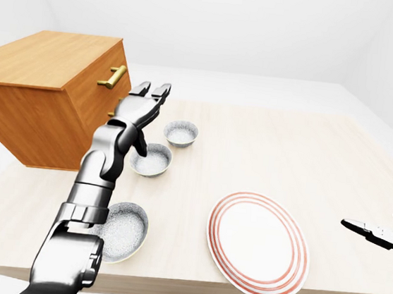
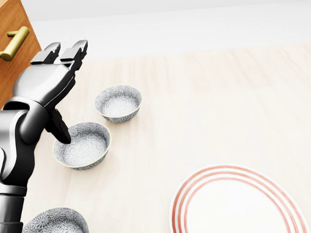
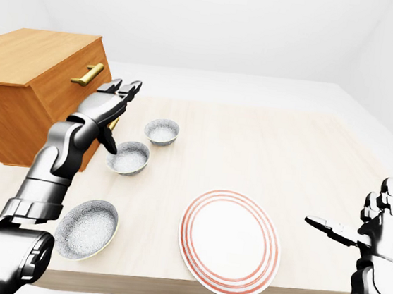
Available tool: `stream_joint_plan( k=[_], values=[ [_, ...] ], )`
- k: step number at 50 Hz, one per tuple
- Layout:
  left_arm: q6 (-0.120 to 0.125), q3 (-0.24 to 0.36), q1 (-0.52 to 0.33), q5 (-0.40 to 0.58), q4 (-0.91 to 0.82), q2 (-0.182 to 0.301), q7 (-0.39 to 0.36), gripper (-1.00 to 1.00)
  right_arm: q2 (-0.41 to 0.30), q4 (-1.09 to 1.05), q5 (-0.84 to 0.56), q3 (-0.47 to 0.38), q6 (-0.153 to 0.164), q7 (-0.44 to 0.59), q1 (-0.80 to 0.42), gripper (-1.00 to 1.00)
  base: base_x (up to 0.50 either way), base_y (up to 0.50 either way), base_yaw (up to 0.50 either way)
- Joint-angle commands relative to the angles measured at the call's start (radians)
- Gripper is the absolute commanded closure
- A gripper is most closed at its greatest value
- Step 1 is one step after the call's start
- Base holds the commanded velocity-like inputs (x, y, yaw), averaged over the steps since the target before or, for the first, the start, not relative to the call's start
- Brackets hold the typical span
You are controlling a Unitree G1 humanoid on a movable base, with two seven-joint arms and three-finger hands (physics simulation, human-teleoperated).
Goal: Put the bowl in the middle on the plate.
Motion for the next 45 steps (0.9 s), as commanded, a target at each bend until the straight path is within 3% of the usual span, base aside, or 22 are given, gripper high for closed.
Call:
stream_joint_plan(
  k=[1,25,33,45],
  values=[
    [0.0,-0.006,0.012,0.082,0.022,-0.003,0.039,-1.0,-0.002,-0.002,-0.001,0.001,0.0,-0.002,-0.001,-1.0,0.0,0.0,0.0],
    [0.0,-0.014,0.014,0.126,0.109,-0.003,0.072,-1.0,-0.001,-0.003,-0.006,0.002,0.0,-0.001,-0.001,-1.0,0.0,0.0,0.0],
    [0.0,-0.024,-0.016,0.135,0.099,-0.021,0.034,-1.0,-0.002,0.004,-0.007,0.002,0.0,-0.002,-0.002,-1.0,0.0,0.0,0.0],
    [0.0,-0.03,-0.024,0.135,0.127,-0.026,0.038,-1.0,0.0,0.001,-0.009,0.003,0.0,-0.002,0.0,-1.0,0.0,0.0,0.0]
  ],
)
